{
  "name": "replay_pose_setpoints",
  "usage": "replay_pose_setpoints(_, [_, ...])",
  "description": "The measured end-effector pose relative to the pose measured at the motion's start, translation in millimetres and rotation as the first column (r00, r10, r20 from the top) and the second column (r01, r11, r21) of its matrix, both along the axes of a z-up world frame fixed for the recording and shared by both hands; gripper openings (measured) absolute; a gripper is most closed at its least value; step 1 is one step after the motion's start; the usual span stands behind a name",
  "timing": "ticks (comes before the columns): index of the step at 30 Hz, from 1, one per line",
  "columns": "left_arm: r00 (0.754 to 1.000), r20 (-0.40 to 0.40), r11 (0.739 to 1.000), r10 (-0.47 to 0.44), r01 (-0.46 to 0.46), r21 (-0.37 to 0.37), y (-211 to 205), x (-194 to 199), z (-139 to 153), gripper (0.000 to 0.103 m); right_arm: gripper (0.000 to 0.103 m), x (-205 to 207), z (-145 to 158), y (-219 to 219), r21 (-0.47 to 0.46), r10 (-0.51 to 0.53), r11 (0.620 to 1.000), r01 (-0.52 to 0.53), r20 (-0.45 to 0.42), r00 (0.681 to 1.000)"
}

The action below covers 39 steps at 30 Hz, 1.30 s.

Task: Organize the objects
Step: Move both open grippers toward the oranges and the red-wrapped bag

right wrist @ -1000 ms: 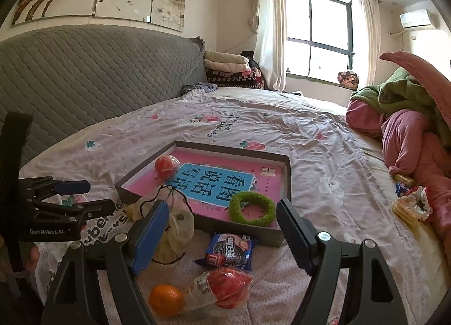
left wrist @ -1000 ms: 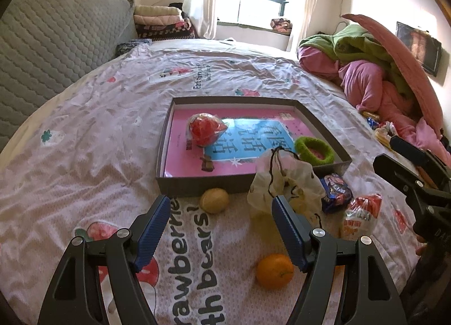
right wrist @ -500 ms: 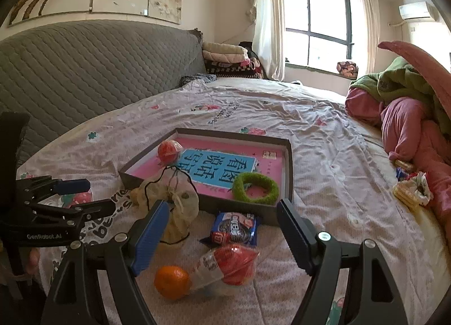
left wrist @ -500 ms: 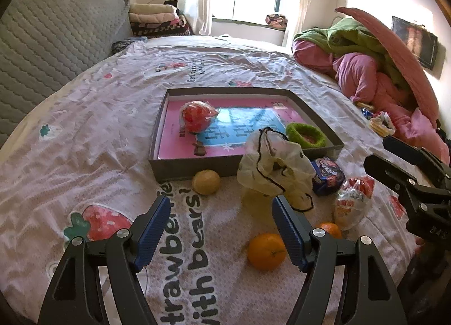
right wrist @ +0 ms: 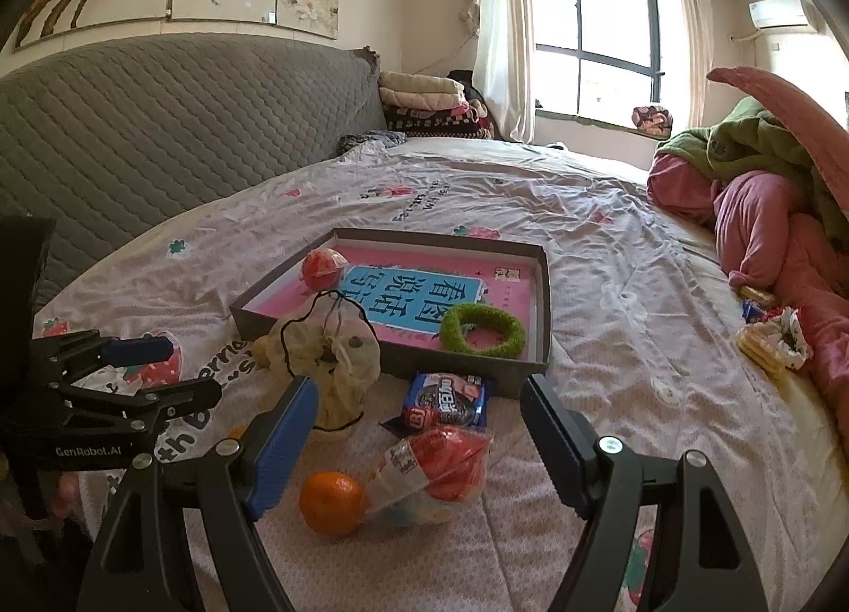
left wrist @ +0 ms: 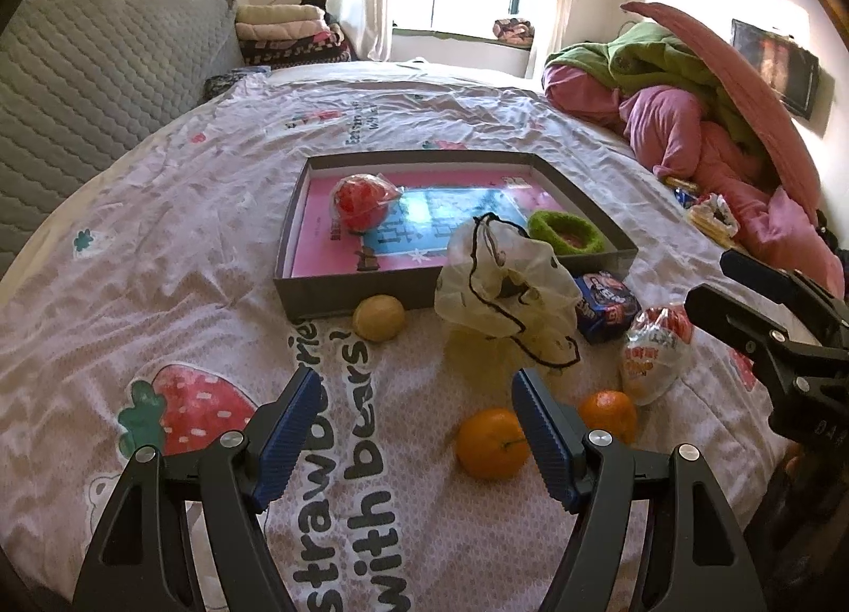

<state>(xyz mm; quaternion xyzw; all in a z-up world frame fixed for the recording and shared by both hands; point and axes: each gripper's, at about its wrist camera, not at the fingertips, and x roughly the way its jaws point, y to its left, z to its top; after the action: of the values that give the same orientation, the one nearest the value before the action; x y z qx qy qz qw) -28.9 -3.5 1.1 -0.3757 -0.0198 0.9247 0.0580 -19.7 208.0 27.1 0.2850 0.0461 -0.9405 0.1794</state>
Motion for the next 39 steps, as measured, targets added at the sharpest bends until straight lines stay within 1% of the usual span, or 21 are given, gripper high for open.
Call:
replay_pose_setpoints(14, [1.000,0.018,1.000,-0.021,0.021,-0.003,4,8,-4,0.076,0.078,4,-13,6,-0.033,-0.009,0.999,0.012,0.085,0.996])
replay_pose_setpoints(19, [0.999,0.020,1.000,-0.030,0.030,-0.001,6,11,-5,0.076,0.078,4,-18,11,-0.081,0.000,0.997,0.010,0.126,0.992])
replay_pose_setpoints(24, [0.999,0.023,0.999,-0.035,0.035,0.001,6,13,-6,0.076,0.078,4,-19,16,-0.125,0.005,0.992,0.013,0.145,0.989])
replay_pose_setpoints(28, [0.999,0.026,0.999,-0.036,0.036,0.003,7,15,-6,0.076,0.078,7,-19,16,-0.138,0.013,0.990,0.006,0.140,0.990])
replay_pose_setpoints(31, [0.999,0.028,0.999,-0.040,0.040,0.001,7,16,-6,0.076,0.078,9,-18,19,-0.170,0.023,0.985,-0.001,0.126,0.992])
replay_pose_setpoints(35, [0.999,0.029,0.999,-0.045,0.045,-0.005,9,18,-7,0.076,0.078,8,-21,21,-0.198,0.022,0.980,0.010,0.157,0.987])
replay_pose_setpoints(39, [0.998,0.033,0.999,-0.053,0.053,-0.007,12,19,-8,0.076,0.078,5,-27,24,-0.191,-0.004,0.981,0.042,0.196,0.981])
